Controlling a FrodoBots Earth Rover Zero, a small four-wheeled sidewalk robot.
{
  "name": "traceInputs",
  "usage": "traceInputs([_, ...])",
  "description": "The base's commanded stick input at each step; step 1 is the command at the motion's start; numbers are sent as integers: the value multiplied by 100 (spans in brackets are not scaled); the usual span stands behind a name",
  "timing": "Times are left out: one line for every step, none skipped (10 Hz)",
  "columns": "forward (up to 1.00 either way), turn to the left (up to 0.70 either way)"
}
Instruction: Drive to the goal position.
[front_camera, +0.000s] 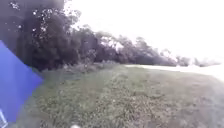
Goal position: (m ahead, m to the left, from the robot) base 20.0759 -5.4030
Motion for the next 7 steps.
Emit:
traceInputs([41,0])
traceInputs([70,0])
traceInputs([70,0])
traceInputs([70,0])
traceInputs([70,0])
traceInputs([70,0])
traceInputs([70,0])
